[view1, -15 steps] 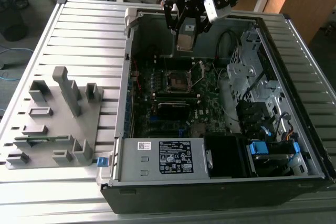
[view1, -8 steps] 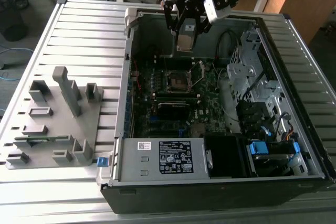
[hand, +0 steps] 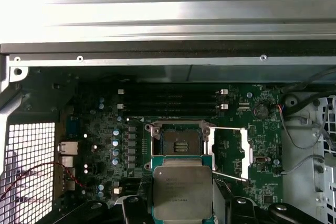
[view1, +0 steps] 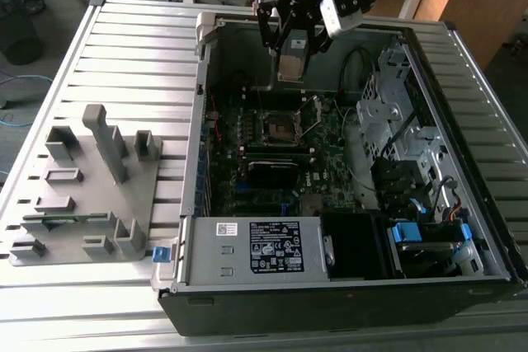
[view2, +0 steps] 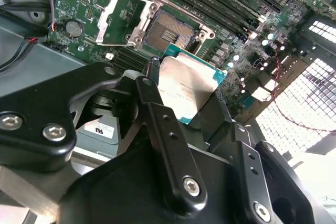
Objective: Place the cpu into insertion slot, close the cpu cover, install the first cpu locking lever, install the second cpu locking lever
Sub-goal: 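Place the cpu into insertion slot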
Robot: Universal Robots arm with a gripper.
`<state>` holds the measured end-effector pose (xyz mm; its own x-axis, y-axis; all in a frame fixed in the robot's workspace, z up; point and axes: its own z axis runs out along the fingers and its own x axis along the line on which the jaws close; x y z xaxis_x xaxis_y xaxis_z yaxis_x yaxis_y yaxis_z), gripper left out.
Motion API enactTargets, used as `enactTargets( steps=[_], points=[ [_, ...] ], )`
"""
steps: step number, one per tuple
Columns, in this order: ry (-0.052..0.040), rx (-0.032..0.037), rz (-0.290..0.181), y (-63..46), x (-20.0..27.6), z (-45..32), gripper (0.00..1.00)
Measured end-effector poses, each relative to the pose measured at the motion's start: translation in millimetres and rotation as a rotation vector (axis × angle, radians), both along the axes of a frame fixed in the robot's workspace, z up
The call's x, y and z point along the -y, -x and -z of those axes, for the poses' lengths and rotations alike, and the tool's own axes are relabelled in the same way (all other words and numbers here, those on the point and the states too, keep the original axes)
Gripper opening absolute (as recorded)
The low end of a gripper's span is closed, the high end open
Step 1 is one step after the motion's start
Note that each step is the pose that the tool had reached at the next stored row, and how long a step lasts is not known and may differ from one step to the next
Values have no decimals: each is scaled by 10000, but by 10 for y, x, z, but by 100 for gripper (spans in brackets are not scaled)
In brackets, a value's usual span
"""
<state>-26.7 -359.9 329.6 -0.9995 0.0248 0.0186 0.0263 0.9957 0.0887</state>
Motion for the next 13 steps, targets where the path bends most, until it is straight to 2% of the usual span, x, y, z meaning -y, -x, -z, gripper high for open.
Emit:
enactTargets(
  steps=[13],
  points=[
    [0,0,0,0,0,31,54]
  ],
)
